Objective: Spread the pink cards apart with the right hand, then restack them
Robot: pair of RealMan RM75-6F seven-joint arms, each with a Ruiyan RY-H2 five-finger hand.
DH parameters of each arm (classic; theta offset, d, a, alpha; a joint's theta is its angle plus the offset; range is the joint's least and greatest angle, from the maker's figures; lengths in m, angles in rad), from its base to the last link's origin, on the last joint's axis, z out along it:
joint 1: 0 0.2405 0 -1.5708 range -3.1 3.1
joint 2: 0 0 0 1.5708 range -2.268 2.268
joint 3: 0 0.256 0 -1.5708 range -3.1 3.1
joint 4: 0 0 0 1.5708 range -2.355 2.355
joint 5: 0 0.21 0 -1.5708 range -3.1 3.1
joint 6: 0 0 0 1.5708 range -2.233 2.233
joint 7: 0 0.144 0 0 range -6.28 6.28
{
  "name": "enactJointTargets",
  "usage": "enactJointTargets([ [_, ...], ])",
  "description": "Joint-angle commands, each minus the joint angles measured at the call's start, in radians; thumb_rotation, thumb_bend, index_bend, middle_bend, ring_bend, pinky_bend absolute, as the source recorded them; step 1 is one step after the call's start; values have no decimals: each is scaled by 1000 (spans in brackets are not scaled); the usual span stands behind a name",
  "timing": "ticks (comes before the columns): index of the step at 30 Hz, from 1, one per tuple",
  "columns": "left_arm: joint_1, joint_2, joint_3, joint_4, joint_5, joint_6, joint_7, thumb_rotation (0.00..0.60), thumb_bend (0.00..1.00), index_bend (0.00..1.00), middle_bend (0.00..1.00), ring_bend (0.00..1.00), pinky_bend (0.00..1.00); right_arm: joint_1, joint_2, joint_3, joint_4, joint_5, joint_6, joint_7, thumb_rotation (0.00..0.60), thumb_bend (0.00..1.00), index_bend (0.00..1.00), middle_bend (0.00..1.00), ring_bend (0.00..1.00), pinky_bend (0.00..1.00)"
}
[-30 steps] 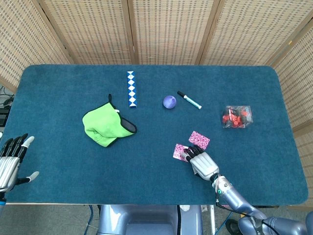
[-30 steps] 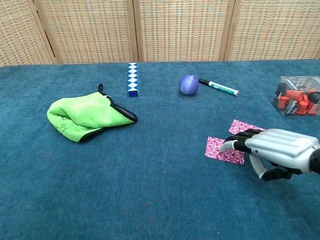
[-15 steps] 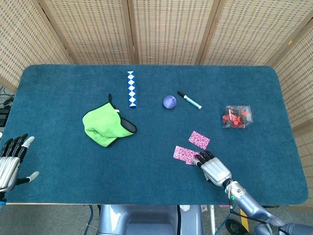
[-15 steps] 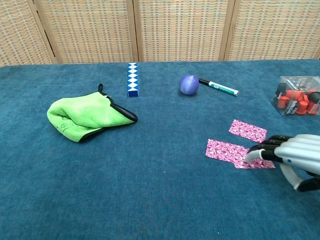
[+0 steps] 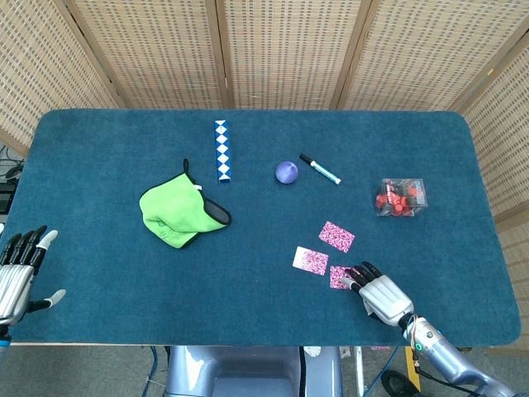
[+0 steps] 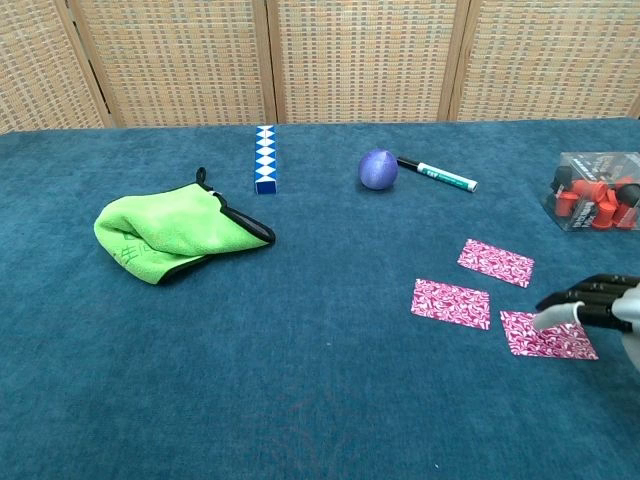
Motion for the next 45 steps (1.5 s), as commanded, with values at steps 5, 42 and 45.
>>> enactJointTargets([
  [5, 1, -1, 0, 0, -1, 1, 5, 600, 11, 0, 0, 0, 0, -7, -10, 80, 7, -2, 104, 103, 600, 313, 103, 0, 0, 23],
  [42, -2, 3, -1, -1, -5, -6, -7, 600, 10, 0, 0, 0, 0, 173, -323, 302, -71, 768, -5, -482, 600, 257, 247, 0, 0, 23],
  [45, -2, 3, -1, -2, -6, -6, -8, 600, 11, 0, 0, 0, 0, 182, -333, 304, -57, 801, -8, -496, 600, 260, 255, 0, 0, 23],
])
